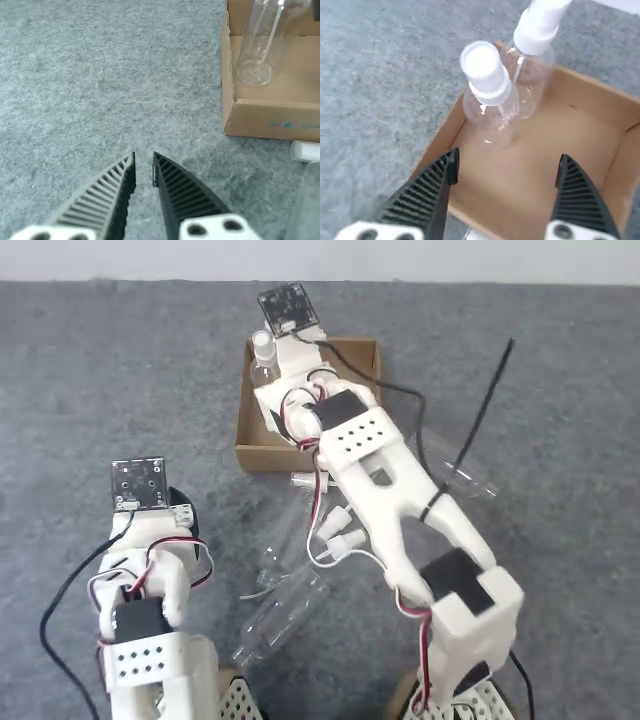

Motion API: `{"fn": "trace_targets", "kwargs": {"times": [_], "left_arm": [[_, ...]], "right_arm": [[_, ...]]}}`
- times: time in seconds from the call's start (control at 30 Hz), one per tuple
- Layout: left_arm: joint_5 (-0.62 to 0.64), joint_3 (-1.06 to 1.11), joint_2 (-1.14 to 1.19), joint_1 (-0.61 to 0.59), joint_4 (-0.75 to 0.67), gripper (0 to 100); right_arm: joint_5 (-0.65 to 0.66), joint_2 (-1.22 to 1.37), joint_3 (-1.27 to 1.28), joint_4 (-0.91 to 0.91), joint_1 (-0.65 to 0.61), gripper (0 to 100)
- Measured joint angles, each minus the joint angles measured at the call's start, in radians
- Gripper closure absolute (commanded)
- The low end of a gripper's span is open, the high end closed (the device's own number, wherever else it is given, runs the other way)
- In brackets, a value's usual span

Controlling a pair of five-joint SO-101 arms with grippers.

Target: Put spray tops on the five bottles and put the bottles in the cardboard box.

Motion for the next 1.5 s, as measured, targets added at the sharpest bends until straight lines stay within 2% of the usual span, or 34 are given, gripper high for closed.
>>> {"fn": "trace_targets", "kwargs": {"times": [0.5,0.8,1.03,1.27,1.5], "left_arm": [[0.000,0.000,0.000,0.000,0.000,94],[0.000,0.000,0.000,0.000,0.000,94],[0.000,0.000,0.000,0.000,0.000,94],[0.000,0.000,0.000,0.000,0.000,94],[0.000,0.000,0.000,0.000,0.000,94]], "right_arm": [[0.000,-0.278,0.000,0.370,-0.002,73.9],[0.003,-0.382,0.000,0.522,-0.002,73.9],[0.091,-0.402,0.000,0.678,-0.044,73.9],[0.118,-0.402,0.000,0.815,-0.043,73.9],[0.230,-0.402,0.000,0.918,-0.018,73.8]]}}
